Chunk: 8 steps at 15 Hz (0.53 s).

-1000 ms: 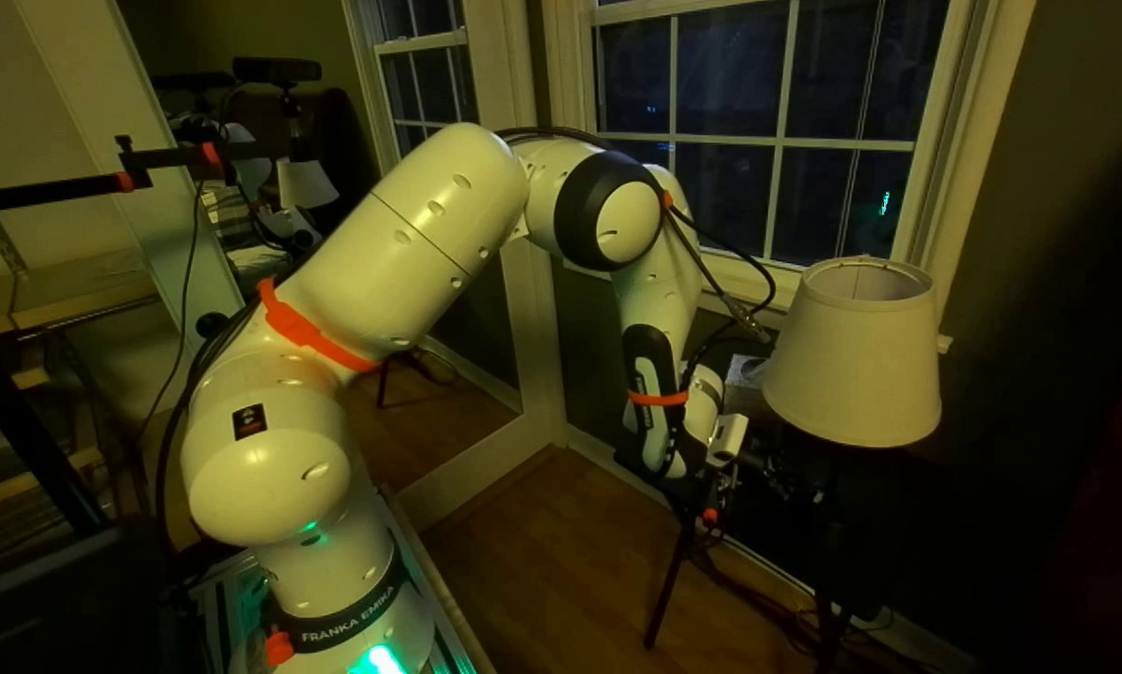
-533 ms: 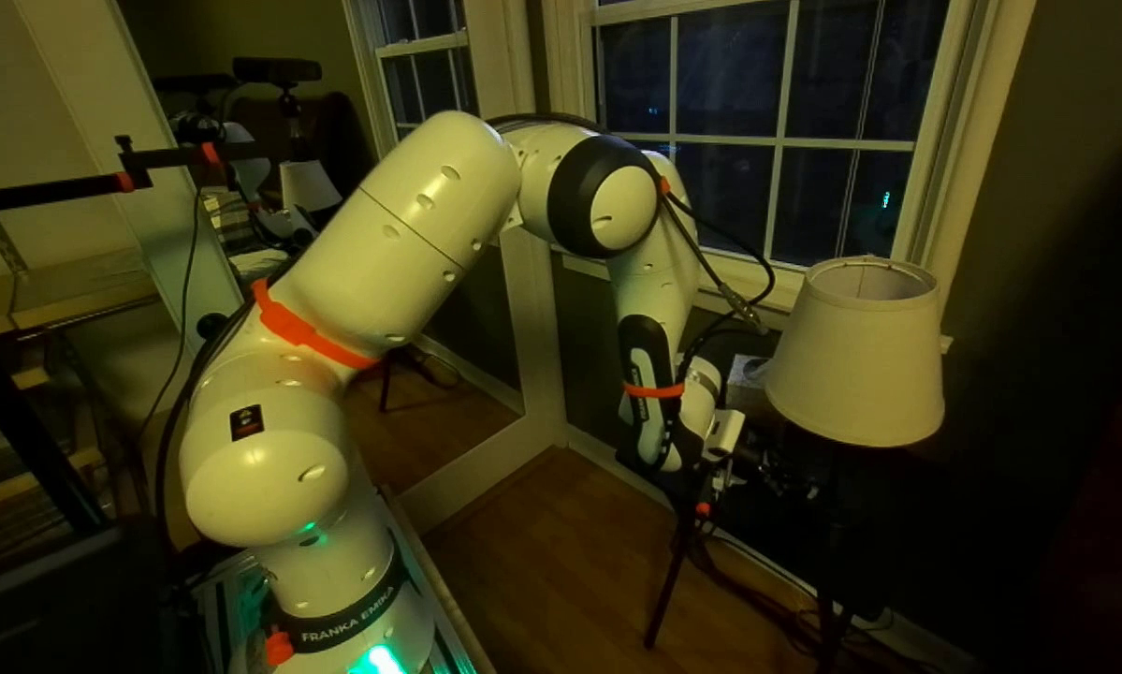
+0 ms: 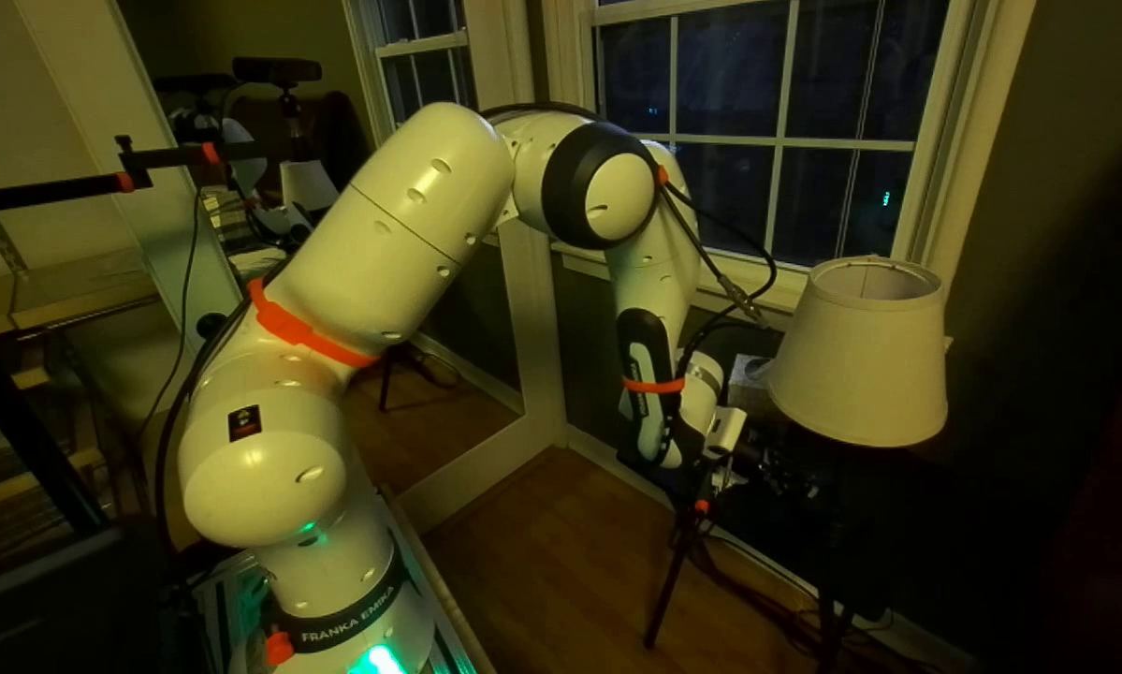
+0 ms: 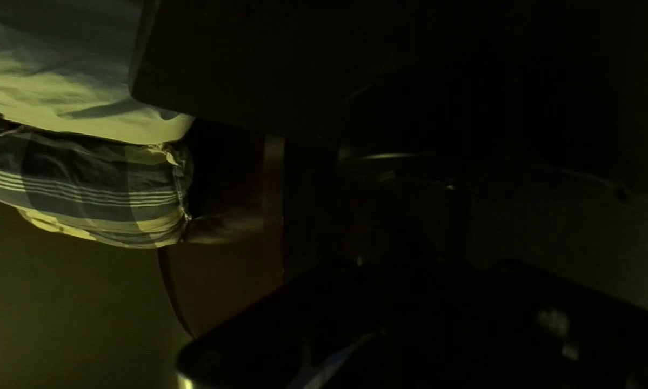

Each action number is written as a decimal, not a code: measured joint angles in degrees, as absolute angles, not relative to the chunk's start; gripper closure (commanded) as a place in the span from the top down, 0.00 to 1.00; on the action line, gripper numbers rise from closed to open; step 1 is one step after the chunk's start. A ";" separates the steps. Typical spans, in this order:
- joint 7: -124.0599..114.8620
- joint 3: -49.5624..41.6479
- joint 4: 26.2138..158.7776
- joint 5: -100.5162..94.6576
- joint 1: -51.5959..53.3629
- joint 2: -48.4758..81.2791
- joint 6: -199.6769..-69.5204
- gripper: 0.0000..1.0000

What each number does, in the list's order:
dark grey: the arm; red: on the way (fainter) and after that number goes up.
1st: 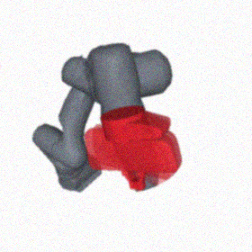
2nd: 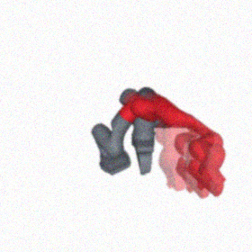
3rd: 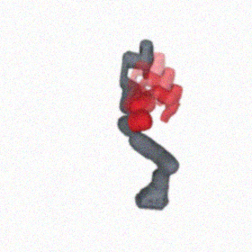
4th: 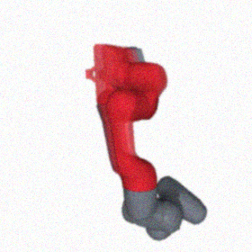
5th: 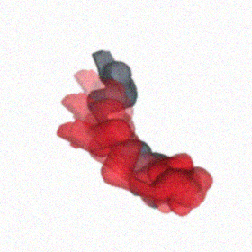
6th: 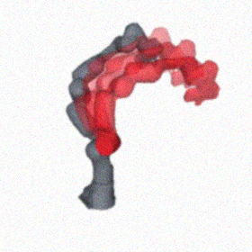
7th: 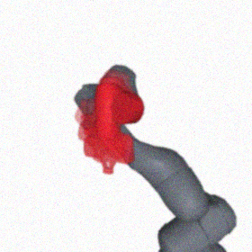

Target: Turn on the lamp

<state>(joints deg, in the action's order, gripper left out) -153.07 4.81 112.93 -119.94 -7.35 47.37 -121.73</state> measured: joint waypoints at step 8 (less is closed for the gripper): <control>-153.07 4.80 112.52 -119.95 -7.74 47.34 -123.67 0.00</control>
<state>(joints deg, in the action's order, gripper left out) -153.07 4.80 112.52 -119.95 -7.74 47.34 -123.67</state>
